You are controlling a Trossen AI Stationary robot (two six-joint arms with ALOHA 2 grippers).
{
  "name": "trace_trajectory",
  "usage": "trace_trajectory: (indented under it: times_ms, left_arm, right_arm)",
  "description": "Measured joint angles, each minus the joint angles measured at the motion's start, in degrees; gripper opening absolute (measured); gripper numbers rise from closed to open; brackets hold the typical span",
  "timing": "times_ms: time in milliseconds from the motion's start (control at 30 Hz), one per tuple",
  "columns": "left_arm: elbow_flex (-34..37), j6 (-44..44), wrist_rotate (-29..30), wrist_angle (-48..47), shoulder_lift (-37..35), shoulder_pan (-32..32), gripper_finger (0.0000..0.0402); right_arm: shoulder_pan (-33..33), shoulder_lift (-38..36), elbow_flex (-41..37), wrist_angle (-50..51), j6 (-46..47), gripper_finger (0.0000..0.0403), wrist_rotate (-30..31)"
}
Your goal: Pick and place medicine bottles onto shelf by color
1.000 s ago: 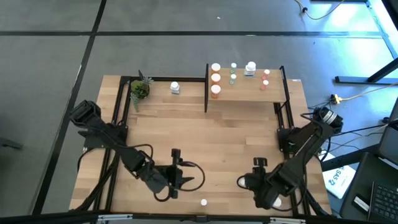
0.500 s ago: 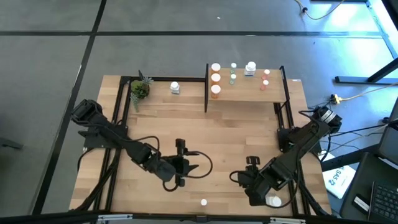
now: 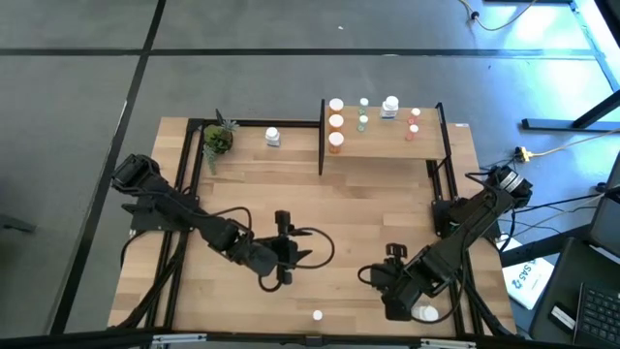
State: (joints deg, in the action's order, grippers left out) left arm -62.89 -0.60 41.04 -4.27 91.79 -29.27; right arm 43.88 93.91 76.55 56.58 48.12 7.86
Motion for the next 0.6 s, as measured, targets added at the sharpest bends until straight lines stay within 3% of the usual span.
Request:
trace_trajectory:
  times_ms: [267,600]
  left_arm:
    - [0.0,0.0,0.0,0.0,0.0,0.1,0.0206]
    - [0.0,0.0,0.0,0.0,0.0,0.1,0.0206]
  right_arm:
    - [0.3,0.0,0.0,0.0,8.7,0.0194,0.1]
    - [1.5,0.1,0.0,-2.3,8.9,0.0194,2.6]
